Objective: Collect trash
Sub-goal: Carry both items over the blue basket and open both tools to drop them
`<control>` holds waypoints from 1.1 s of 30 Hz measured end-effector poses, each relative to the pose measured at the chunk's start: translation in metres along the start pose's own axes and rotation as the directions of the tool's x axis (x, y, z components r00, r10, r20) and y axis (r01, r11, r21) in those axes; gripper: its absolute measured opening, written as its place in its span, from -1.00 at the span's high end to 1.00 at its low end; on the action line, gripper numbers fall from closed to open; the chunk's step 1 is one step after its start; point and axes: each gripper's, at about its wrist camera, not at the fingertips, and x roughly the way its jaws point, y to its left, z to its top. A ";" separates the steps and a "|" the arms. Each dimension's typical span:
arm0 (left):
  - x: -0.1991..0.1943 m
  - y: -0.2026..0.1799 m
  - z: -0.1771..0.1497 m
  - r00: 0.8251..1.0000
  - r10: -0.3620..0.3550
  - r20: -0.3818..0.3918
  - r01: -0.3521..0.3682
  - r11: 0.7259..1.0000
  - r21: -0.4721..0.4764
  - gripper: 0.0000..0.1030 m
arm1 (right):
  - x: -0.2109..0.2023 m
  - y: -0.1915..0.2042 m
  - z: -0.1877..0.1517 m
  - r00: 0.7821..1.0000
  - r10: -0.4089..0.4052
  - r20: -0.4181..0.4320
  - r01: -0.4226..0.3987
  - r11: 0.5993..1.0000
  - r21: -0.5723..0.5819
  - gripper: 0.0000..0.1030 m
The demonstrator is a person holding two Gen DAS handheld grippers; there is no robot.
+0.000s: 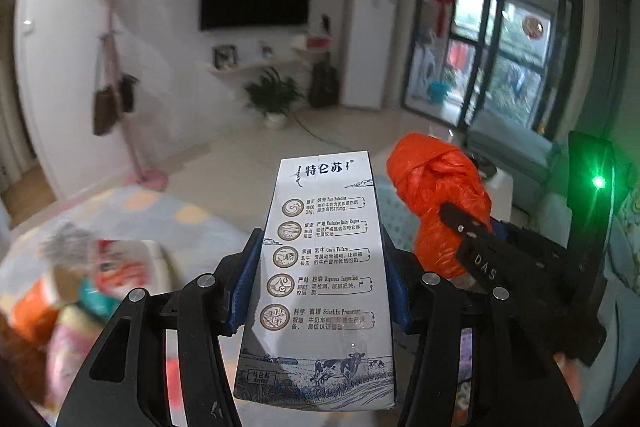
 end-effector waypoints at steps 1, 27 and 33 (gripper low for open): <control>0.016 -0.003 0.002 1.000 -0.012 -0.023 0.012 1.000 -0.001 -0.01 | 0.012 -0.010 -0.002 0.999 -0.015 -0.028 0.016 1.000 0.023 0.59; 0.089 -0.021 0.022 0.984 -0.148 -0.103 0.140 0.987 -0.082 -0.33 | 0.063 -0.070 -0.006 0.986 -0.086 -0.141 0.105 0.986 0.132 -0.13; 0.010 -0.006 0.013 0.994 -0.105 0.017 0.106 0.990 -0.096 -0.35 | 0.019 -0.034 -0.003 0.997 0.006 -0.081 0.001 0.996 0.085 -0.13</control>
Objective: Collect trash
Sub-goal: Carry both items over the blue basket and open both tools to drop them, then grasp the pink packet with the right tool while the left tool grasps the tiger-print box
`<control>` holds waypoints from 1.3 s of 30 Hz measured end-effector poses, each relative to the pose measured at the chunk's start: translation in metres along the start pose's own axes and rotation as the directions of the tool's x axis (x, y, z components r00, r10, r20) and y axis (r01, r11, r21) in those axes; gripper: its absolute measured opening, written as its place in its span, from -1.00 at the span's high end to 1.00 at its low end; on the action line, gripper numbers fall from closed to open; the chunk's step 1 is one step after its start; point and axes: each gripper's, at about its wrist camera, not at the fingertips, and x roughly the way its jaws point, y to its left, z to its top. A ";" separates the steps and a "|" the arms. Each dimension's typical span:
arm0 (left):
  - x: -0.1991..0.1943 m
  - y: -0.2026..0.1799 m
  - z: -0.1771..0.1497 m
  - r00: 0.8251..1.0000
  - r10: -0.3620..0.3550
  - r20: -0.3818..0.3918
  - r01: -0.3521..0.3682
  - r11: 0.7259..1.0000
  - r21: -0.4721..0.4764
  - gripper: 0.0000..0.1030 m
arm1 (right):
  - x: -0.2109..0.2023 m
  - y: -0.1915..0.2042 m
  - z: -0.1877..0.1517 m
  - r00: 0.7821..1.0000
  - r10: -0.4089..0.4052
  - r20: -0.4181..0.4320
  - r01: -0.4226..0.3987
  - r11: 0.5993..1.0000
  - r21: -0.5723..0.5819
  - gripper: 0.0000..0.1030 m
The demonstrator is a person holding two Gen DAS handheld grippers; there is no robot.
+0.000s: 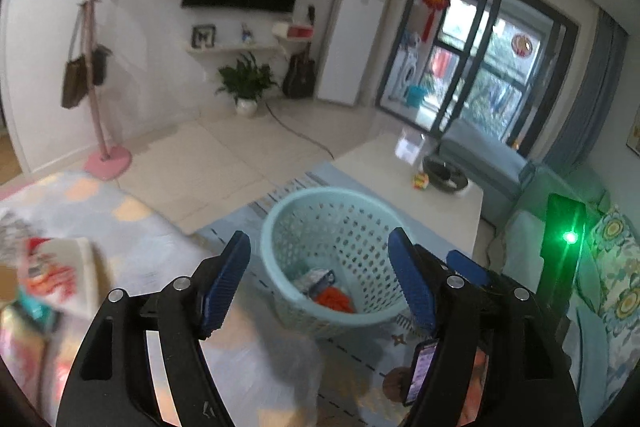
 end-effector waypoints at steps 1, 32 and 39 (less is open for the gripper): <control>-0.013 0.002 -0.002 1.000 0.013 0.019 -0.013 1.000 -0.003 -0.35 | -0.010 0.010 -0.002 1.000 0.028 0.013 -0.028 1.000 -0.013 -0.13; -0.215 0.242 -0.166 0.895 0.413 -0.169 -0.442 0.872 -0.210 -0.47 | -0.023 0.244 -0.117 0.905 0.331 -0.266 -0.424 0.743 -0.517 -0.26; -0.200 0.261 -0.170 0.890 0.398 -0.221 -0.438 0.881 -0.179 -0.46 | -0.003 0.266 -0.122 0.874 0.318 -0.367 -0.479 0.695 -0.536 -0.26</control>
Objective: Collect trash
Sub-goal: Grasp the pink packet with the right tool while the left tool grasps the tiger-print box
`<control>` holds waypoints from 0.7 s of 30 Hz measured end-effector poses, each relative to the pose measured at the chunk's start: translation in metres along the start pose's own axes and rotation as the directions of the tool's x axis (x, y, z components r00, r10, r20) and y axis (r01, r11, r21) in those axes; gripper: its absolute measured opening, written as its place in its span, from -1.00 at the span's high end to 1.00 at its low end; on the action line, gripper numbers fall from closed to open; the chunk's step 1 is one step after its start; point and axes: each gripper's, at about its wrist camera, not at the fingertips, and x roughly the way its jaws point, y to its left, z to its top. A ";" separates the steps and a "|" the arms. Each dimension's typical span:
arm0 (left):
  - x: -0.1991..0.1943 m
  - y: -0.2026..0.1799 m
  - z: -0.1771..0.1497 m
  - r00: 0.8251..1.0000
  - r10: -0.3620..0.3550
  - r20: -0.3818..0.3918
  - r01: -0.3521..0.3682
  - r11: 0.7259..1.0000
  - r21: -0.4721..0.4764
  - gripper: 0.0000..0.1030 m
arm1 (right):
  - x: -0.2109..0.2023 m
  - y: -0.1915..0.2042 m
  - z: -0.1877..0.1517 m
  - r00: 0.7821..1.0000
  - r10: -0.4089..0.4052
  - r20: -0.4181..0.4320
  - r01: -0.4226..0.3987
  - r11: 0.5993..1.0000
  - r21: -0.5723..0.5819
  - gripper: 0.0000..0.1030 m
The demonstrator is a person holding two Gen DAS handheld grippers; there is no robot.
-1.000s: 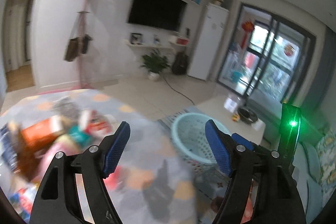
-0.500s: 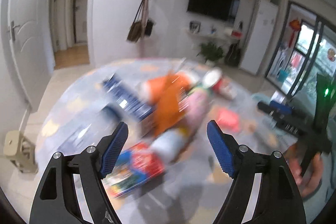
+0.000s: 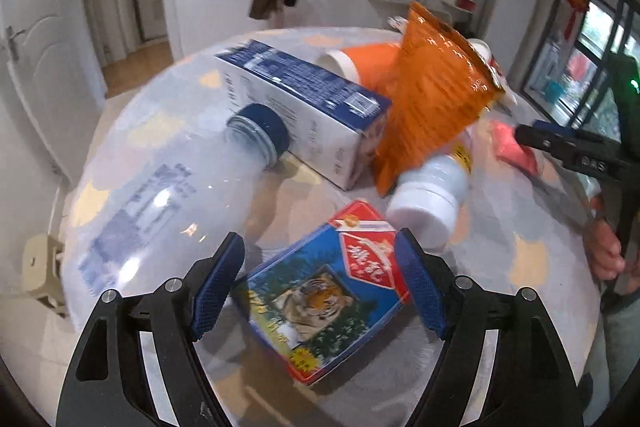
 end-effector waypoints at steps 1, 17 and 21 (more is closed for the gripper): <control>0.000 0.000 0.000 1.000 -0.011 -0.006 0.011 1.000 -0.001 -0.48 | 0.002 0.000 0.002 1.000 0.010 -0.006 -0.010 1.000 -0.003 -0.26; 0.000 -0.041 -0.021 0.993 0.082 -0.090 -0.074 0.993 0.088 -0.47 | -0.001 0.035 -0.015 0.997 0.045 -0.057 -0.053 0.989 -0.138 -0.25; -0.002 -0.043 -0.023 0.992 0.102 -0.073 -0.096 0.992 0.076 -0.40 | 0.000 0.030 -0.013 0.998 0.034 -0.060 -0.039 0.995 -0.089 0.06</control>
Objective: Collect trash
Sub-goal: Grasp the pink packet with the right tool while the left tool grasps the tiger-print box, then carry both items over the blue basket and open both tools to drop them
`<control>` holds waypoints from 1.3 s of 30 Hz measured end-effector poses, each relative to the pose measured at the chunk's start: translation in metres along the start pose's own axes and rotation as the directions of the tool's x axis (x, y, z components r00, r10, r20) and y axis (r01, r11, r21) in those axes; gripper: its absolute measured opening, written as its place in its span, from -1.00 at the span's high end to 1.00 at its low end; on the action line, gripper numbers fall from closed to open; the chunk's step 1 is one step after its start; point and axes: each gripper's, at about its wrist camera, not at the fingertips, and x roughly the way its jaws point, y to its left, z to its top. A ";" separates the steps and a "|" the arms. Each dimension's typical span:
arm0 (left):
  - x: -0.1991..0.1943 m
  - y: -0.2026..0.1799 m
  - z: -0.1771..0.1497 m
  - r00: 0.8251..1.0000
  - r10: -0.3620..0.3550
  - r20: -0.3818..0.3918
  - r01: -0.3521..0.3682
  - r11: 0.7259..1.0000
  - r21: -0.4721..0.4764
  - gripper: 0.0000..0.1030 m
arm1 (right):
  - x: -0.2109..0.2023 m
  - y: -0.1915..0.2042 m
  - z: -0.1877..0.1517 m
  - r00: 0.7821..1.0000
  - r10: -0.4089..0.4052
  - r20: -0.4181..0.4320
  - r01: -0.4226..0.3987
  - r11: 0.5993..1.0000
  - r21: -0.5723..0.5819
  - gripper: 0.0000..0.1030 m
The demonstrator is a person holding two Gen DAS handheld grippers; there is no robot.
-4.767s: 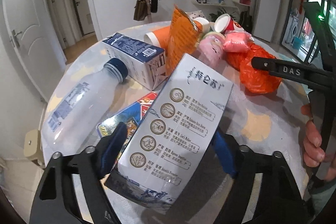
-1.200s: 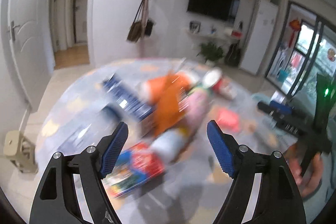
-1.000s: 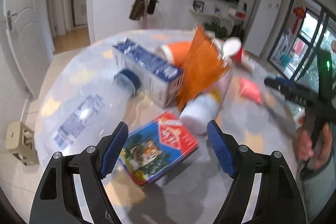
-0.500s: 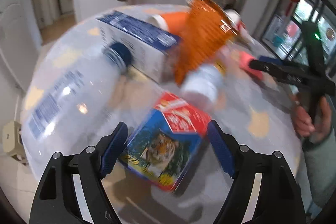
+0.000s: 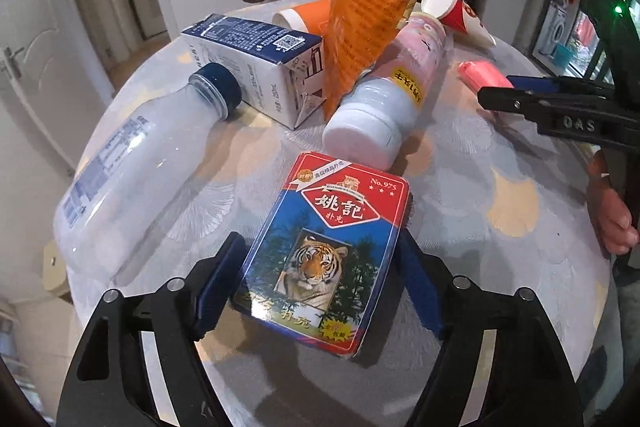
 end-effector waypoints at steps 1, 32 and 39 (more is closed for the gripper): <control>-0.001 -0.002 -0.004 1.000 0.005 0.008 -0.005 1.000 0.004 -0.32 | 0.001 -0.001 0.000 1.000 -0.007 -0.005 0.007 1.000 0.005 0.22; -0.046 -0.203 0.130 0.893 -0.355 0.277 0.283 0.921 0.267 -0.17 | -0.148 -0.178 -0.035 0.914 -0.270 0.304 0.149 0.918 0.369 0.31; 0.007 -0.284 0.179 0.867 -0.451 0.212 0.378 0.873 0.308 -0.17 | -0.138 -0.239 -0.058 0.910 -0.333 0.248 0.190 0.865 0.465 0.31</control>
